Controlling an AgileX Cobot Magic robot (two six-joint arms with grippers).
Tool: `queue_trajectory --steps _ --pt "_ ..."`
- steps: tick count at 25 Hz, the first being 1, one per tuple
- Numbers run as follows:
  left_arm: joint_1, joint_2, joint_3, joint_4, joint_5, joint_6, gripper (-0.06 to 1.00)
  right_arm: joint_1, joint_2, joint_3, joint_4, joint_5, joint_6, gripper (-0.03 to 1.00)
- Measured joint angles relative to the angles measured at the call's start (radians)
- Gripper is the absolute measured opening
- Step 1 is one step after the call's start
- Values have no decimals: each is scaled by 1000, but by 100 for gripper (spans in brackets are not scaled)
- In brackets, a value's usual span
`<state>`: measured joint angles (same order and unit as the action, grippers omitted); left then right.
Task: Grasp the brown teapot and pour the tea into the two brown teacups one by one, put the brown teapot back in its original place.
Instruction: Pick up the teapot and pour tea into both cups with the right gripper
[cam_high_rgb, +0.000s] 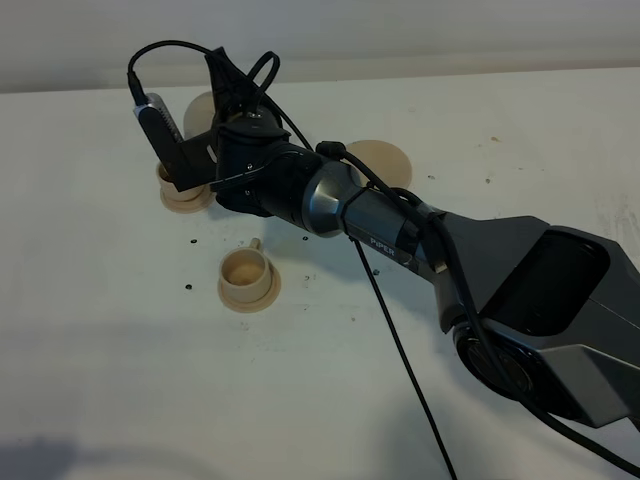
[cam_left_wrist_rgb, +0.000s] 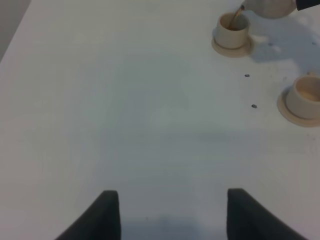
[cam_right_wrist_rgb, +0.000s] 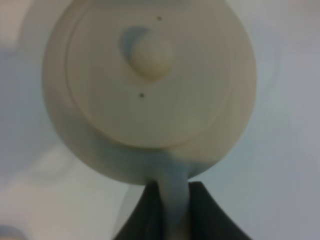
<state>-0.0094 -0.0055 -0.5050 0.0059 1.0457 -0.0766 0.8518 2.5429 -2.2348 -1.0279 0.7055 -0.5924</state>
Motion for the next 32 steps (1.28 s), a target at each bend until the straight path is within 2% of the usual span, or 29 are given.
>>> queue_trajectory --steps 6,18,32 --pt "0 0 0 0 0 0 47 0 0 0 -44 -8 -9 12" --pt "0 0 0 0 0 0 47 0 0 0 -52 -13 -75 12" --pt "0 0 0 0 0 0 47 0 0 0 -79 -14 -77 12"
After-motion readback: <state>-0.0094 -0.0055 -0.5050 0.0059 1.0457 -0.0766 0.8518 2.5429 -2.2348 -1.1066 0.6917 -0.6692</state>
